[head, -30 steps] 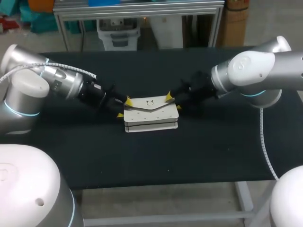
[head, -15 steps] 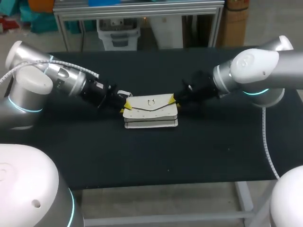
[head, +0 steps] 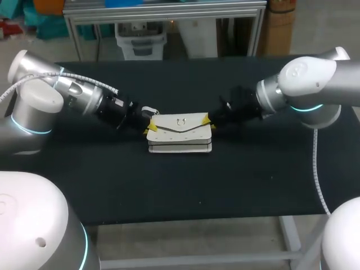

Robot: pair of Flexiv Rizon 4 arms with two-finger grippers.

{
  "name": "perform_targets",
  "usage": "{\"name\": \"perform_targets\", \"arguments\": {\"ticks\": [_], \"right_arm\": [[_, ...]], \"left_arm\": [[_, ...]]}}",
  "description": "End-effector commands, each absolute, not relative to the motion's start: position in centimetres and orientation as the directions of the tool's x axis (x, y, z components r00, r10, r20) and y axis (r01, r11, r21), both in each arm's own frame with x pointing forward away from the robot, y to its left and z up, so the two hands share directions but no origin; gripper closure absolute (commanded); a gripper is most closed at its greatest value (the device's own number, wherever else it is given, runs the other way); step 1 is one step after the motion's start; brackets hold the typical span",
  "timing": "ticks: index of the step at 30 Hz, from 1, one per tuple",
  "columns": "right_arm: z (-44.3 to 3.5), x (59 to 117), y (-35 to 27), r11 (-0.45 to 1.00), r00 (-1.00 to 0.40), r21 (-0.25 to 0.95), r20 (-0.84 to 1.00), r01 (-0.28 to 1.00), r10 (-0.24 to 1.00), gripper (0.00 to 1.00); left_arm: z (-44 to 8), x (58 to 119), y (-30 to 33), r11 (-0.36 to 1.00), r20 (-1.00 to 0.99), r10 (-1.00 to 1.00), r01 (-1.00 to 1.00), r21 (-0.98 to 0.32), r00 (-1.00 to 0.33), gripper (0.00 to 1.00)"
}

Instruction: Pick up the bag, open it, inspect its contents, close it, and place it on the opposite side

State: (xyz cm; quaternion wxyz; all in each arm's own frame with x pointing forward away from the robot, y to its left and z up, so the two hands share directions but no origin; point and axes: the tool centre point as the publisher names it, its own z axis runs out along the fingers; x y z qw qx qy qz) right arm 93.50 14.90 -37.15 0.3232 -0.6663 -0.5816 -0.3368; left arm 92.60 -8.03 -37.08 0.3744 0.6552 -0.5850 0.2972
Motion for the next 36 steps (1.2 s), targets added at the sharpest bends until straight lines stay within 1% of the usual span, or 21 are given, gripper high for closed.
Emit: {"name": "perform_targets", "arguments": {"ticks": [1, 2, 3, 5, 6, 7, 8, 9, 11, 12, 13, 14, 15, 20, 24, 25, 26, 28, 31, 33, 36], "right_arm": [[-37.2, 93.6, 15.3, -0.11, 0.096, -0.042, 0.827, 0.993, 0.555, 1.0], [-37.2, 93.6, 15.3, -0.11, 0.096, -0.042, 0.827, 0.993, 0.555, 1.0], [-37.2, 93.6, 15.3, -0.11, 0.096, -0.042, 0.827, 0.993, 0.555, 1.0], [-37.2, 93.6, 15.3, -0.11, 0.096, -0.042, 0.827, 0.993, 0.555, 1.0], [-37.2, 93.6, 15.3, -0.11, 0.096, -0.042, 0.827, 0.993, 0.555, 1.0], [-37.2, 93.6, 15.3, -0.11, 0.096, -0.042, 0.827, 0.993, 0.555, 0.97], [-37.3, 93.6, 15.4, -0.101, 0.09, -0.04, 0.825, 0.994, 0.558, 0.92], [-37.5, 93.7, 15.5, -0.106, 0.094, -0.042, 0.827, 0.993, 0.554, 0.73], [-37.7, 93.8, 15.5, -0.1, 0.093, -0.045, 0.831, 0.994, 0.549, 0.58], [-37.7, 93.9, 15.5, -0.102, 0.092, -0.043, 0.832, 0.994, 0.548, 0.46], [-37.7, 93.9, 15.4, -0.103, 0.093, -0.044, 0.832, 0.994, 0.547, 0.18], [-37.7, 94.0, 15.4, -0.105, 0.096, -0.045, 0.832, 0.993, 0.547, 0.11], [-37.7, 94.1, 15.3, -0.107, 0.097, -0.046, 0.833, 0.993, 0.545, 0.11], [-37.7, 94.5, 15.1, -0.113, 0.101, -0.047, 0.836, 0.992, 0.539, 0.25], [-37.7, 94.9, 15.0, -0.116, 0.103, -0.049, 0.845, 0.992, 0.525, 0.31], [-37.7, 95.0, 14.9, -0.117, 0.104, -0.049, 0.844, 0.992, 0.526, 0.34], [-37.6, 95.1, 14.9, -0.121, 0.103, -0.046, 0.846, 0.992, 0.523, 0.4], [-37.4, 95.2, 14.8, -0.123, 0.102, -0.044, 0.852, 0.991, 0.514, 0.46], [-37.3, 95.5, 14.7, -0.127, 0.102, -0.045, 0.862, 0.991, 0.496, 0.47], [-37.3, 95.8, 14.7, -0.128, 0.104, -0.045, 0.861, 0.991, 0.497, 0.48], [-37.8, 96.2, 14.8, -0.12, 0.113, -0.06, 0.861, 0.991, 0.496, 0.45]], "left_arm": [[-37.3, 92.8, -8.5, -0.034, 0.829, -0.541, -0.989, 0.144, 0.14, 0.57], [-37.3, 92.8, -8.5, -0.034, 0.829, -0.541, -0.989, 0.144, 0.14, 0.2], [-37.3, 92.8, -8.5, -0.034, 0.829, -0.541, -0.989, 0.144, 0.14, 0.0], [-37.3, 93.0, -8.8, -0.036, 0.827, -0.544, -0.989, 0.145, 0.141, 0.0], [-37.4, 93.2, -9.2, -0.01, 0.834, -0.539, -0.991, 0.134, 0.118, 0.0], [-37.4, 93.4, -9.5, -0.012, 0.835, -0.536, -0.99, 0.139, 0.123, 0.0], [-37.4, 93.5, -9.7, -0.014, 0.834, -0.537, -0.99, 0.139, 0.125, 0.0], [-37.4, 93.5, -9.8, -0.001, 0.84, -0.531, -0.992, 0.129, 0.11, 0.0], [-37.3, 93.5, -10.0, -0.003, 0.846, -0.522, -0.992, 0.126, 0.109, 0.0], [-37.2, 93.3, -10.0, -0.005, 0.848, -0.518, -0.992, 0.124, 0.108, 0.0], [-37.1, 93.2, -10.0, -0.009, 0.849, -0.516, -0.992, 0.126, 0.112, 0.0], [-37.0, 93.0, -10.0, 0.002, 0.852, -0.514, -0.993, 0.117, 0.099, 0.0], [-36.9, 92.8, -9.9, -0.004, 0.853, -0.512, -0.993, 0.116, 0.102, 0.0], [-36.6, 91.6, -9.7, -0.003, 0.869, -0.486, -0.994, 0.105, 0.093, 0.0], [-36.3, 91.4, -9.6, -0.027, 0.866, -0.488, -0.993, 0.114, 0.113, 0.0], [-36.2, 91.5, -9.4, -0.027, 0.869, -0.481, -0.993, 0.116, 0.115, 0.0], [-36.1, 91.5, -9.2, -0.027, 0.871, -0.478, -0.993, 0.118, 0.117, 0.0], [-36.0, 91.6, -9.1, -0.027, 0.875, -0.467, -0.991, 0.129, 0.127, 0.0], [-35.8, 91.8, -9.0, -0.025, 0.878, -0.456, -0.988, 0.15, 0.145, 0.0], [-35.7, 91.8, -9.0, -0.017, 0.88, -0.452, -0.988, 0.156, 0.147, 0.02], [-35.6, 91.7, -9.0, -0.016, 0.879, -0.447, -0.984, 0.178, 0.166, 0.05]]}}
